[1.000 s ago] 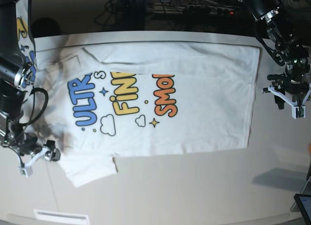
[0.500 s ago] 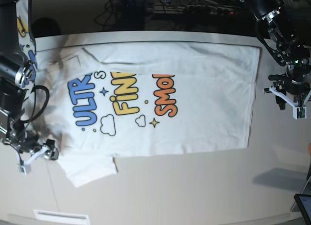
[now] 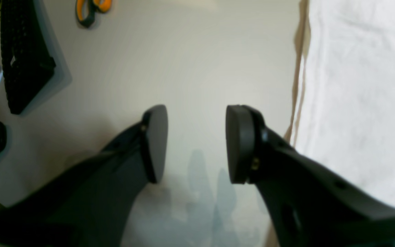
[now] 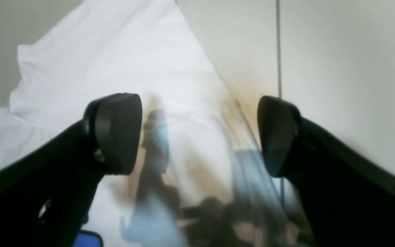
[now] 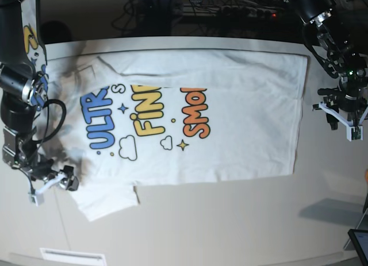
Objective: Fold the T-shirt properly
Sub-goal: 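Position both open grippers at the hem corners of the shirt, then lower both grippers and pinch the shirt's hem corners, then lift the pinched hem and fold it over toward the shoulder fold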
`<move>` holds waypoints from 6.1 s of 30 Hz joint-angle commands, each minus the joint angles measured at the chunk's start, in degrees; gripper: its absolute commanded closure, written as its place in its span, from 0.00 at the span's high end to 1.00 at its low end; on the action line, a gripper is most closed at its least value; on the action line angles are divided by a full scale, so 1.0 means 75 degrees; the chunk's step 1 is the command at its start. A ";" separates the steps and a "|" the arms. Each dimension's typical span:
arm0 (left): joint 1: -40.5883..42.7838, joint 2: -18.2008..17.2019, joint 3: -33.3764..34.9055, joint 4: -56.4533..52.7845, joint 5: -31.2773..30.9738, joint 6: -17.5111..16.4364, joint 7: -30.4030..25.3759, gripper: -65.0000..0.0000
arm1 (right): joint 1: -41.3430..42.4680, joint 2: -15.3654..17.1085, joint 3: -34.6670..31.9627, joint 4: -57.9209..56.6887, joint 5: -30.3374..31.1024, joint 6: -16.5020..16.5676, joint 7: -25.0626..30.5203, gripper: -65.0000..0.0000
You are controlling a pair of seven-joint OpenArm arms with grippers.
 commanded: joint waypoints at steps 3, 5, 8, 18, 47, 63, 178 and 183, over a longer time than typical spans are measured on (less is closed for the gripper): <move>-0.0098 -0.0129 -0.0036 0.0119 -0.0066 0.0007 -0.0130 0.43 | 0.0120 -0.0114 -0.0015 0.0036 -0.0527 0.0014 -0.0301 0.77; -0.0145 -0.0129 -0.0036 0.0107 -0.0066 0.0007 -0.0118 0.43 | 0.0120 -0.0220 -0.0015 0.0047 -0.0762 0.0014 -0.0266 0.77; -0.0251 -0.0129 -0.0036 0.0084 -0.0066 0.0007 -0.0118 0.43 | 0.0120 -0.0231 -0.0015 0.0047 -0.0785 0.0014 -0.0266 0.75; -0.2173 -0.0446 -0.0013 -0.2753 -0.0078 0.0007 -0.0094 0.68 | 0.0120 -0.0220 -0.0015 0.0047 -0.0808 0.0014 -0.0278 0.05; -0.5642 -0.0329 0.1136 -0.8110 -0.0160 0.0124 -0.1079 1.00 | 0.0108 -0.0196 -0.0027 0.0047 -0.0808 0.0014 -0.0301 0.01; -0.5877 -0.0188 0.1230 -0.9012 -0.0148 0.0722 -0.1431 1.00 | 0.0108 -0.0055 -0.0027 0.0047 -0.0808 0.0014 -0.0313 0.01; -0.1962 0.0633 0.2003 -0.1135 -0.0171 0.0183 0.1394 0.00 | -0.3385 -0.0442 0.0044 0.7385 -0.0785 0.0038 -0.2341 0.01; -0.1657 0.0633 0.2214 -0.1159 -0.0171 0.0171 0.1371 0.00 | -0.3725 -0.0688 0.0055 0.7913 -0.0785 0.0014 -0.2716 0.01</move>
